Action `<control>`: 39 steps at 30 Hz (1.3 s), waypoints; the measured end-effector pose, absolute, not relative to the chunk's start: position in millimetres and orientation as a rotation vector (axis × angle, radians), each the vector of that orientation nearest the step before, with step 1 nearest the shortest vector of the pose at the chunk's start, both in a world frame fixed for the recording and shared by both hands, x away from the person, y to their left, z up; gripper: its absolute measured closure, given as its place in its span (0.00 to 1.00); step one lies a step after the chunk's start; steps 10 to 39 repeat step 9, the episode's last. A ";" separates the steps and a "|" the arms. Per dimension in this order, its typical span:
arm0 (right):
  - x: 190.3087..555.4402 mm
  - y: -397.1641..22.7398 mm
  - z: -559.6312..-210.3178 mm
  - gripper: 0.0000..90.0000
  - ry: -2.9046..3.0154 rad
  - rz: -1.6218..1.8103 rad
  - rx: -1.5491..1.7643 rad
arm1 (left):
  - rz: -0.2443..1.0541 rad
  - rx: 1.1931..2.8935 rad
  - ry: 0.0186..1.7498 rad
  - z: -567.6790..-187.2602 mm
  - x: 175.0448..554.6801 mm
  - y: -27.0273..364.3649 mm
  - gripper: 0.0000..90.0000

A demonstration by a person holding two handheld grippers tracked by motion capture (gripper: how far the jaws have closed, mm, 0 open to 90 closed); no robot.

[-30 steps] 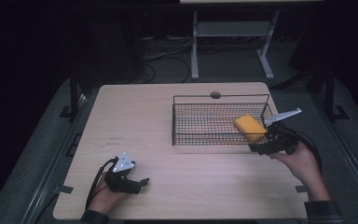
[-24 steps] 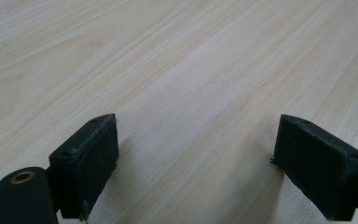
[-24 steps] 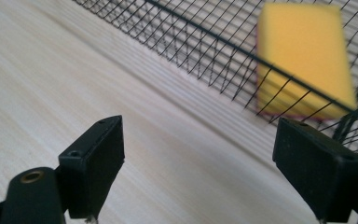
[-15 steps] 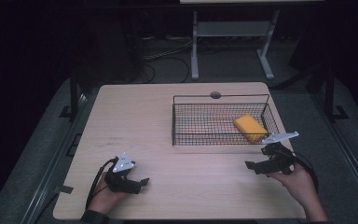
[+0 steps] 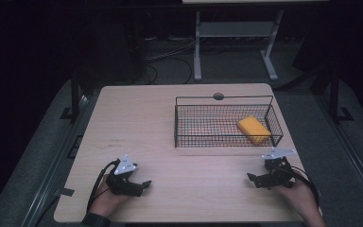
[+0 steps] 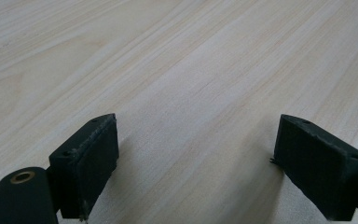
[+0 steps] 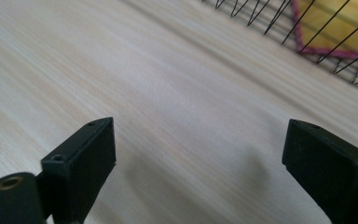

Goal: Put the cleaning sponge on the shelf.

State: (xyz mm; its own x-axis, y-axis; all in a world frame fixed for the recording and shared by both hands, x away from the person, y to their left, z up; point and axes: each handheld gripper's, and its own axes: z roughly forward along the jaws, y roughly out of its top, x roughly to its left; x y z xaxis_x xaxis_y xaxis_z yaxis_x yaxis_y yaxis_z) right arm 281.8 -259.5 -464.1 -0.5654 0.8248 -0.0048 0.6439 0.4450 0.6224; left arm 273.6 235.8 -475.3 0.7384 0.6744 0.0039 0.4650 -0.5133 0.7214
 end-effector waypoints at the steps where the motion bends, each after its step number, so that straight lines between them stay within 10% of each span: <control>1: 281.5 -259.2 -466.4 0.09 2.397 0.830 1.261 | 0.369 2.207 0.853 -475.2 273.6 235.8 0.14; 39: 280.1 -260.4 -474.5 0.06 2.391 0.878 1.266 | 0.371 2.209 0.851 -475.2 273.8 236.0 0.14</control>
